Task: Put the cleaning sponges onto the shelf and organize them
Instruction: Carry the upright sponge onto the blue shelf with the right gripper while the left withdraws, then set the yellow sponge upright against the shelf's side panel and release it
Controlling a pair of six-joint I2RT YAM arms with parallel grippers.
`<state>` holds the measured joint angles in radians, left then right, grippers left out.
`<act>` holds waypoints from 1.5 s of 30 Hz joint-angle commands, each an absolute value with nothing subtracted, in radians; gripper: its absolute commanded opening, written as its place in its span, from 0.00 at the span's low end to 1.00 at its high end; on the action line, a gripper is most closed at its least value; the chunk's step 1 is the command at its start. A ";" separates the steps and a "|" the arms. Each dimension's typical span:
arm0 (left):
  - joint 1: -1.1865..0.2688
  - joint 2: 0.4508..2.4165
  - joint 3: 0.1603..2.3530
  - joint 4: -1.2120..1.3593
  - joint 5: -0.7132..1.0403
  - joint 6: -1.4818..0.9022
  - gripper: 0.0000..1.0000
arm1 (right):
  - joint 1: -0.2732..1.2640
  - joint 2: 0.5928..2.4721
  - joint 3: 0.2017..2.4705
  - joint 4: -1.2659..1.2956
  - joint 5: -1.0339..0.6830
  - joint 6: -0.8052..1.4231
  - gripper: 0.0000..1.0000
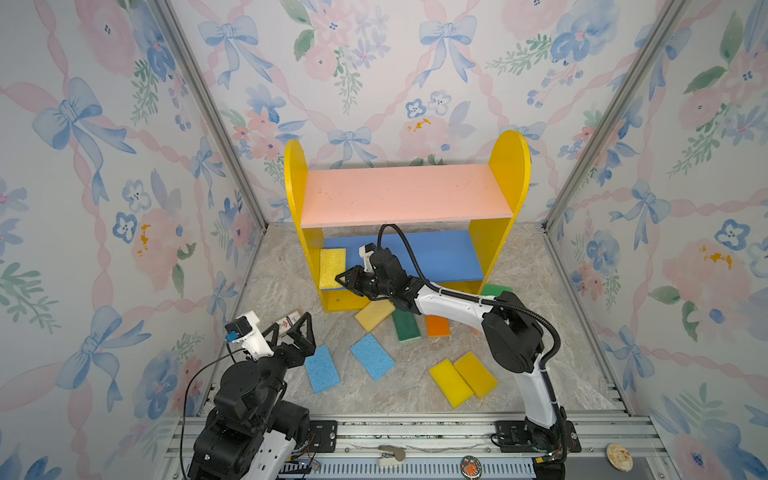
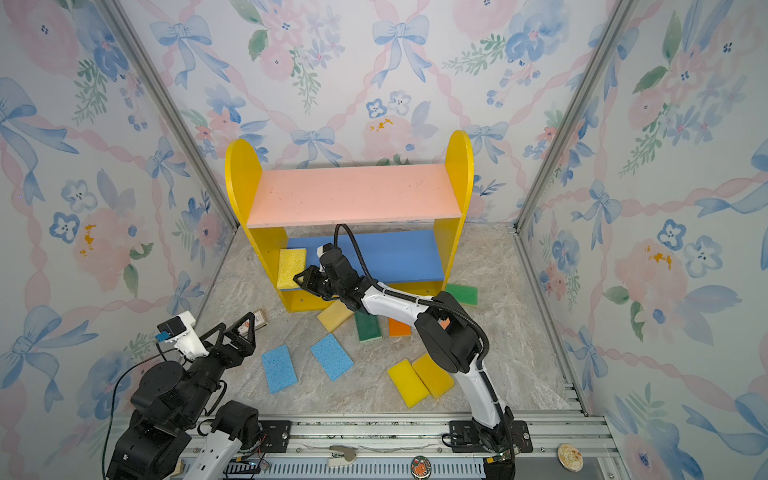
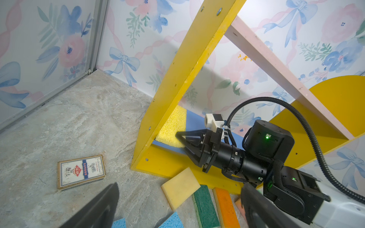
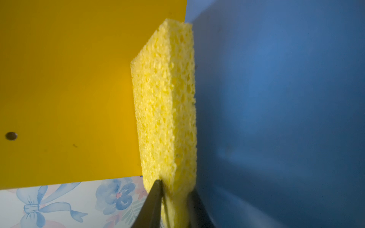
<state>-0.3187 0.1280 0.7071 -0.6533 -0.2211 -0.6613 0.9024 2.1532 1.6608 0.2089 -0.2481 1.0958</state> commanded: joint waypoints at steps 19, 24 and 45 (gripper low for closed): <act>-0.381 0.111 0.713 -0.657 -0.293 -0.679 0.98 | 0.934 2.105 1.749 -0.147 -0.084 0.822 0.72; -0.386 0.108 0.708 -0.658 -0.296 -0.685 0.98 | 0.935 2.105 1.771 -0.210 -0.073 0.789 0.81; -0.403 0.094 0.699 -0.660 -0.309 -0.691 0.98 | 0.920 2.202 1.881 -0.203 -0.077 0.842 0.41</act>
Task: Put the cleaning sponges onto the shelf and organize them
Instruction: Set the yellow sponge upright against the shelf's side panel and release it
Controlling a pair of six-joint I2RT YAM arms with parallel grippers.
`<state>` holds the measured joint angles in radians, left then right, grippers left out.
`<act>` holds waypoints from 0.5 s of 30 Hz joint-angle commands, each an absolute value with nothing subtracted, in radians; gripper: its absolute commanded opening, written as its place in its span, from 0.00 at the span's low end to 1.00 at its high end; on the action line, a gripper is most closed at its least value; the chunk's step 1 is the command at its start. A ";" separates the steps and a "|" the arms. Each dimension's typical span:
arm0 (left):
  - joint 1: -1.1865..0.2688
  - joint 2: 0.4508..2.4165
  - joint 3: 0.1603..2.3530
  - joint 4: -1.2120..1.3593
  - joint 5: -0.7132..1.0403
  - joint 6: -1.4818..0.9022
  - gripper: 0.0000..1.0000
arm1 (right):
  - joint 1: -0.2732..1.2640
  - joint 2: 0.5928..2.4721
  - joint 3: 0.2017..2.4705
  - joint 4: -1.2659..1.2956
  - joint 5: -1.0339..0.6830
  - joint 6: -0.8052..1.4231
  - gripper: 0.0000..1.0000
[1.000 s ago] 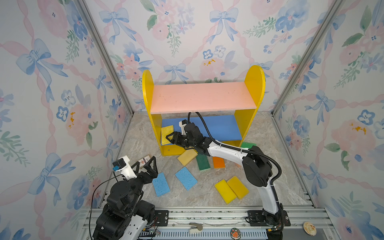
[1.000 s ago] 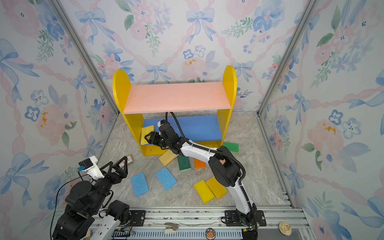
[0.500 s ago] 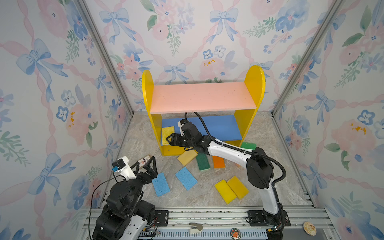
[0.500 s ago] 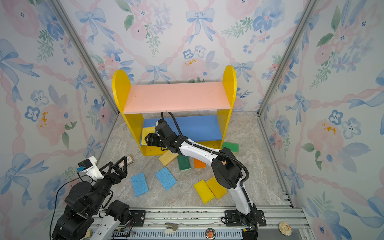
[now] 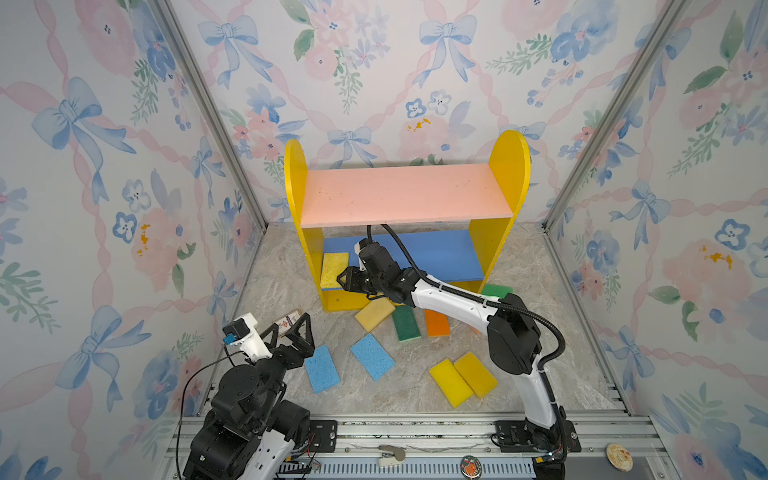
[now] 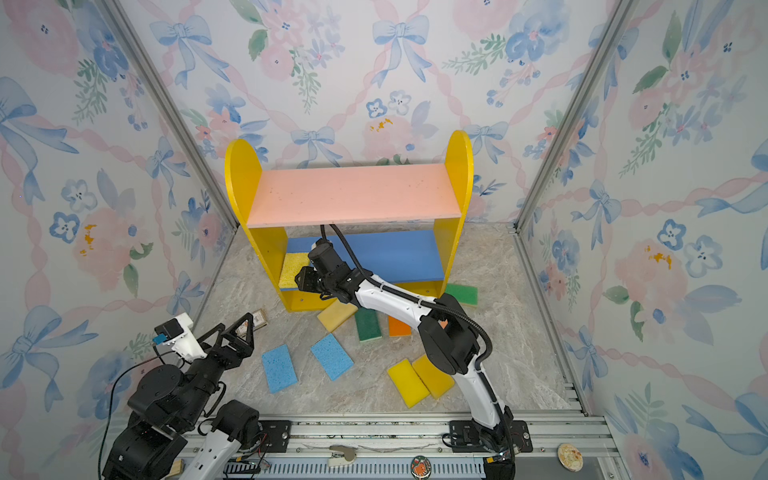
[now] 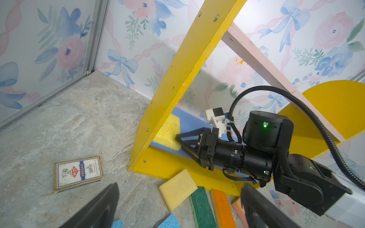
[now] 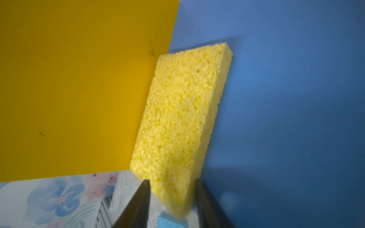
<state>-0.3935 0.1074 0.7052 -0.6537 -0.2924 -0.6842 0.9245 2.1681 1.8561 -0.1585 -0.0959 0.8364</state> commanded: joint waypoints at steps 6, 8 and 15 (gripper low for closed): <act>-0.406 0.094 0.704 -0.659 -0.311 -0.693 0.98 | 0.916 2.207 1.894 -0.205 -0.075 0.837 0.48; -0.408 0.096 0.706 -0.658 -0.310 -0.697 0.98 | 0.915 2.191 1.884 -0.208 -0.067 0.823 0.54; -0.409 0.117 0.718 -0.655 -0.308 -0.718 0.98 | 0.889 2.103 1.813 -0.213 -0.042 0.749 0.69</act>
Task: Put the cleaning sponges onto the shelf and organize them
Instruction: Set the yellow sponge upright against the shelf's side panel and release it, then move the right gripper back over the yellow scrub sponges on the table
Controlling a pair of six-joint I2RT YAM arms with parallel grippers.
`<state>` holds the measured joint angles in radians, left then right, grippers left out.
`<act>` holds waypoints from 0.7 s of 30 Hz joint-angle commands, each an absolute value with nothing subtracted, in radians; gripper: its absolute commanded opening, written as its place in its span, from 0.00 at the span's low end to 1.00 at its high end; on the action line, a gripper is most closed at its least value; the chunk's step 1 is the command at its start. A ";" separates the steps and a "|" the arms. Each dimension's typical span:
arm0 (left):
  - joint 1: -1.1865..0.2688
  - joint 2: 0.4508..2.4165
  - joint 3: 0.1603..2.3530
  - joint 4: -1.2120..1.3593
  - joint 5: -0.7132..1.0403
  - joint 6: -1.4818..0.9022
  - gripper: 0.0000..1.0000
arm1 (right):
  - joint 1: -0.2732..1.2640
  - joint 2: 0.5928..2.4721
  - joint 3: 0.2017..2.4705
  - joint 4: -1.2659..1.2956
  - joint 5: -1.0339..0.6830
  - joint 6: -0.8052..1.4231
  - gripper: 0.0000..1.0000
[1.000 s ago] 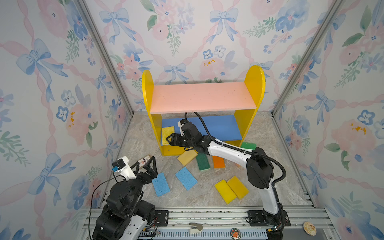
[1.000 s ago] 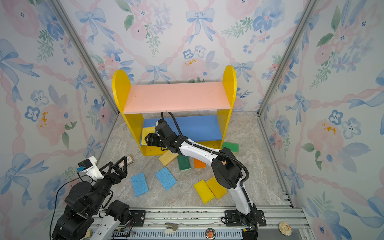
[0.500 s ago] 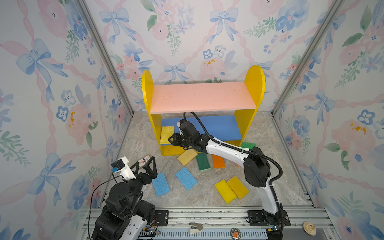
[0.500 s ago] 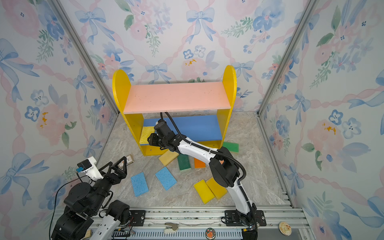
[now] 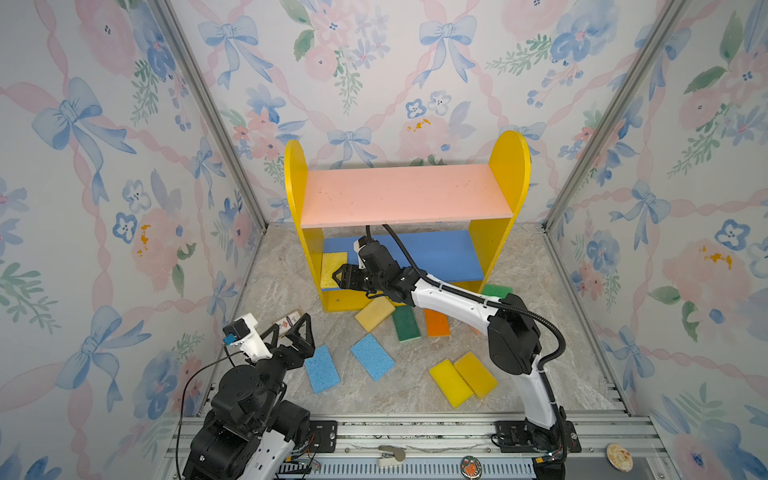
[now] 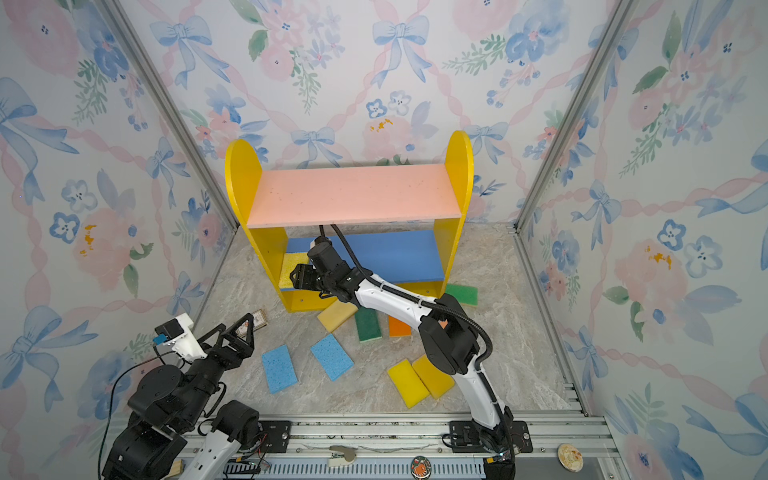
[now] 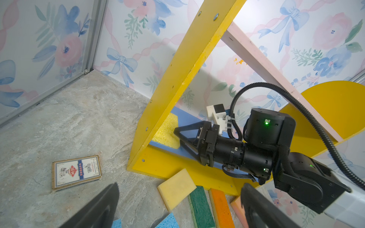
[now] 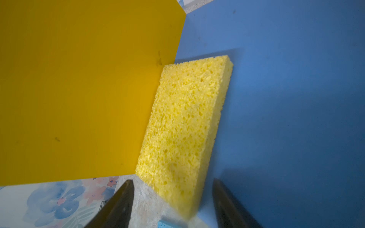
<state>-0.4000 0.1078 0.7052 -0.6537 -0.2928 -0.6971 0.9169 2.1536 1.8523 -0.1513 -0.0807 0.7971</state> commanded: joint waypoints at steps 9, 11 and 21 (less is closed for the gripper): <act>-0.408 0.162 0.732 -0.650 -0.242 -0.762 0.98 | 0.852 1.937 1.698 -0.272 -0.070 0.631 0.77; -0.408 0.197 0.728 -0.635 -0.187 -0.773 0.98 | 0.857 1.860 1.636 -0.302 -0.074 0.582 0.78; -0.413 0.392 0.442 -0.254 0.217 -0.975 0.98 | 0.896 1.355 1.189 -0.670 -0.018 0.534 0.99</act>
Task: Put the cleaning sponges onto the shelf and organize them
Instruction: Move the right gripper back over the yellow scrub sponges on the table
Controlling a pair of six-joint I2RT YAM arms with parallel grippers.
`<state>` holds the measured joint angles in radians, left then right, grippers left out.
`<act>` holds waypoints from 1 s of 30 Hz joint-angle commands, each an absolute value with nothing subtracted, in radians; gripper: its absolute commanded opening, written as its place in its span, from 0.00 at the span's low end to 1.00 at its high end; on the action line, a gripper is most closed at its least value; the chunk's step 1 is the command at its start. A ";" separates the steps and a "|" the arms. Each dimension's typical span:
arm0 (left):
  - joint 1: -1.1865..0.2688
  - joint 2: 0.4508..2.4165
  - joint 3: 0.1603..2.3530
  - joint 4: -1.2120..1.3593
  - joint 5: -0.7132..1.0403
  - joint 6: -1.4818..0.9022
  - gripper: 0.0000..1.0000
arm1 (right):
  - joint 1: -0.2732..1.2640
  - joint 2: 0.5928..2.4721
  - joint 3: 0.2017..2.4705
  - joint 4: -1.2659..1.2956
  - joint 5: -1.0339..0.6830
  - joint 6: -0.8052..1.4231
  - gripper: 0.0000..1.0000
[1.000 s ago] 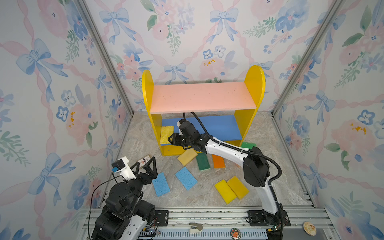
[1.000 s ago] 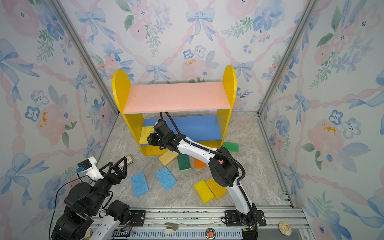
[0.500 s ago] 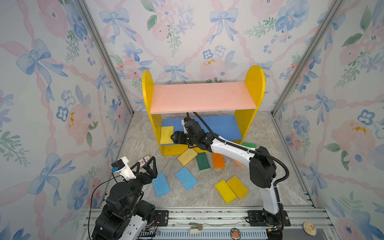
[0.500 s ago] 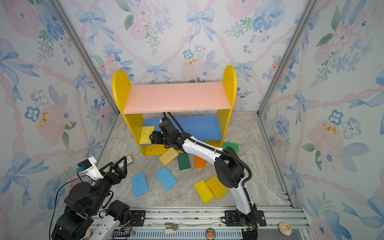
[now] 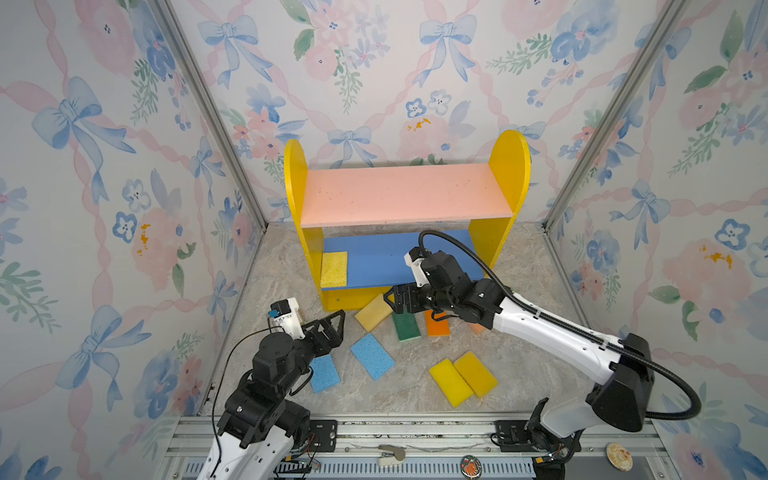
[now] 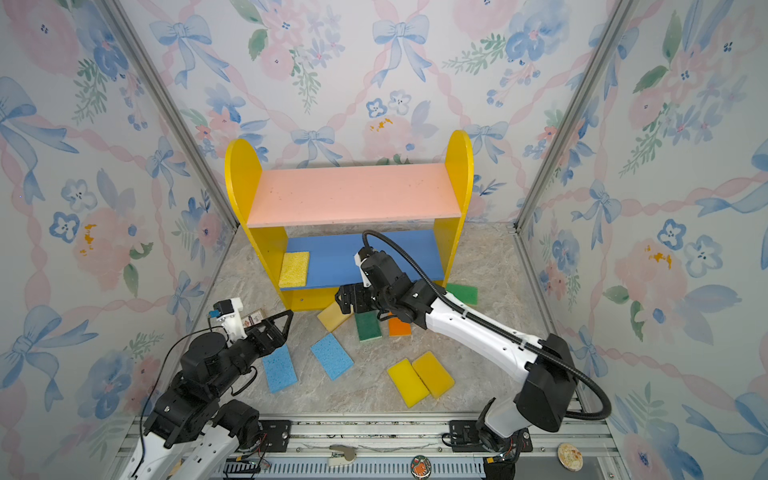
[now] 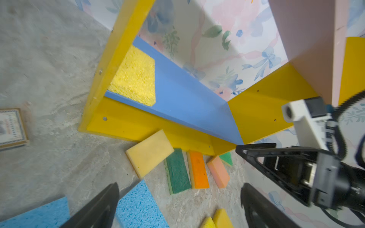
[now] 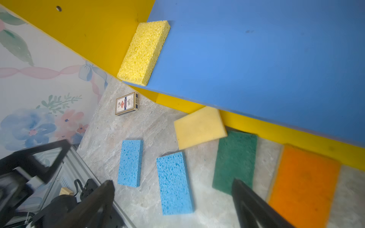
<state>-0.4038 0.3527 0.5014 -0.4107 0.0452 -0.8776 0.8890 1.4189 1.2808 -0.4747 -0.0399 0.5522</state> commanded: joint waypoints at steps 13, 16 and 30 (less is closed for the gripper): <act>-0.737 0.633 0.308 0.014 0.122 -1.051 0.98 | 0.925 1.162 0.798 -0.770 -0.043 0.500 0.97; -0.765 0.670 0.303 0.035 0.102 -1.050 0.98 | 0.936 1.237 0.809 -0.743 -0.048 0.466 0.97; -0.765 0.607 0.241 0.055 0.073 -1.086 0.98 | 0.966 1.550 0.960 -0.654 -0.013 0.368 0.98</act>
